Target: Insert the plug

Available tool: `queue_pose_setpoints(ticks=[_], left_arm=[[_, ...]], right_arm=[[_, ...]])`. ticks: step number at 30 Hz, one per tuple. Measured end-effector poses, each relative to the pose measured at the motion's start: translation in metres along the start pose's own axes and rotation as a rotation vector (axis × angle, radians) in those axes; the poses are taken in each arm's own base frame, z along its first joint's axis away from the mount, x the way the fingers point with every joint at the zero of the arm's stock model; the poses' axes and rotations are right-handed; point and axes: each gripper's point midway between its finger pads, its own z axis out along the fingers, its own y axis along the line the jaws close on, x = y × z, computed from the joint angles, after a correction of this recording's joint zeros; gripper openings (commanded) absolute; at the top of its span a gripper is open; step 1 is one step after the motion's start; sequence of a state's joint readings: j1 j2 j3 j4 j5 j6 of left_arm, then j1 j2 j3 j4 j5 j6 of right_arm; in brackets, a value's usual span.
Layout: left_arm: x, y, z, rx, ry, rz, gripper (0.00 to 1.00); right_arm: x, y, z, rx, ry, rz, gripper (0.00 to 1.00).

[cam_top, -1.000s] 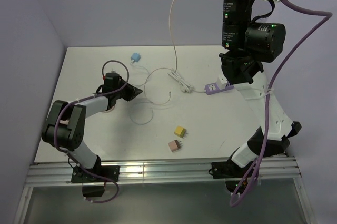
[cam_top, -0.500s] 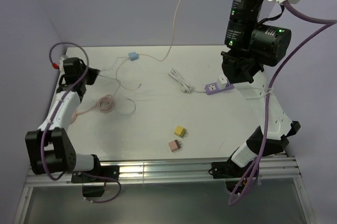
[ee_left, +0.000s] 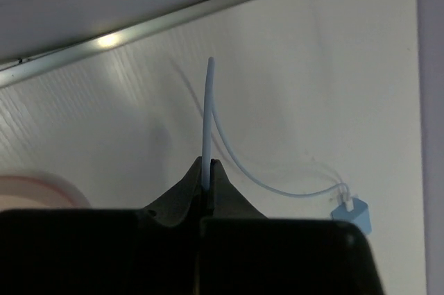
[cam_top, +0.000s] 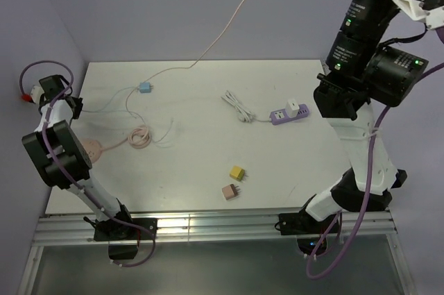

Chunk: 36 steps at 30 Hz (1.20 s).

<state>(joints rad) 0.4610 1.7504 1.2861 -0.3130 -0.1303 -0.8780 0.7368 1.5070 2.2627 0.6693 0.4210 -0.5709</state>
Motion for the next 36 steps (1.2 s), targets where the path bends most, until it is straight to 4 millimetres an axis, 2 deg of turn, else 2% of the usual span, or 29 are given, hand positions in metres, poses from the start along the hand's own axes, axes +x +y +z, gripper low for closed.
queue_pose_setpoints(ticks=[2, 5, 9, 14, 16, 17, 18, 20, 22, 25, 26, 27, 31, 34, 36], left_arm=[[-0.003, 0.01, 0.015, -0.031, 0.008, 0.006, 0.0], [0.008, 0.017, 0.026, -0.051, 0.042, 0.023, 0.0], [0.016, 0.013, 0.027, -0.033, 0.068, 0.034, 0.0], [0.019, 0.011, 0.027, -0.014, 0.08, 0.05, 0.0], [0.02, 0.008, 0.026, 0.003, 0.086, 0.055, 0.15], [0.021, 0.007, 0.026, 0.014, 0.092, 0.062, 0.39], [0.024, 0.005, 0.024, 0.027, 0.099, 0.078, 0.54], [0.031, -0.001, 0.019, 0.056, 0.113, 0.092, 0.74], [0.04, -0.012, 0.012, 0.091, 0.128, 0.116, 0.8], [0.061, -0.041, -0.007, 0.167, 0.148, 0.175, 0.85], [0.07, -0.054, -0.017, 0.203, 0.158, 0.198, 0.94], [0.077, -0.063, -0.026, 0.232, 0.167, 0.217, 0.99], [0.108, -0.1, -0.075, 0.376, 0.214, 0.279, 0.99], [0.113, -0.115, -0.112, 0.457, 0.231, 0.299, 1.0], [0.108, -0.118, -0.135, 0.499, 0.222, 0.3, 1.0]], right_arm=[[-0.01, -0.005, 0.001, 0.005, -0.014, 0.003, 0.0], [-0.034, -0.016, 0.003, 0.014, -0.047, 0.018, 0.0], [-0.071, -0.034, 0.004, 0.025, -0.103, 0.045, 0.0], [-0.099, -0.049, 0.007, 0.056, -0.157, 0.076, 0.0], [-0.105, -0.051, 0.007, 0.056, -0.162, 0.093, 0.0], [-0.104, -0.051, 0.006, 0.049, -0.155, 0.101, 0.0], [-0.102, -0.049, 0.005, 0.038, -0.146, 0.109, 0.0], [-0.088, -0.042, -0.003, 0.002, -0.099, 0.118, 0.0], [-0.072, -0.034, -0.009, -0.026, -0.052, 0.122, 0.0], [-0.035, -0.019, -0.025, -0.073, 0.048, 0.127, 0.0], [-0.019, -0.014, -0.033, -0.094, 0.096, 0.123, 0.0], [-0.007, -0.01, -0.041, -0.11, 0.131, 0.123, 0.0], [0.049, 0.007, -0.076, -0.176, 0.296, 0.108, 0.0], [0.089, 0.018, -0.106, -0.224, 0.432, 0.098, 0.0], [0.108, 0.024, -0.125, -0.257, 0.511, 0.104, 0.0]])
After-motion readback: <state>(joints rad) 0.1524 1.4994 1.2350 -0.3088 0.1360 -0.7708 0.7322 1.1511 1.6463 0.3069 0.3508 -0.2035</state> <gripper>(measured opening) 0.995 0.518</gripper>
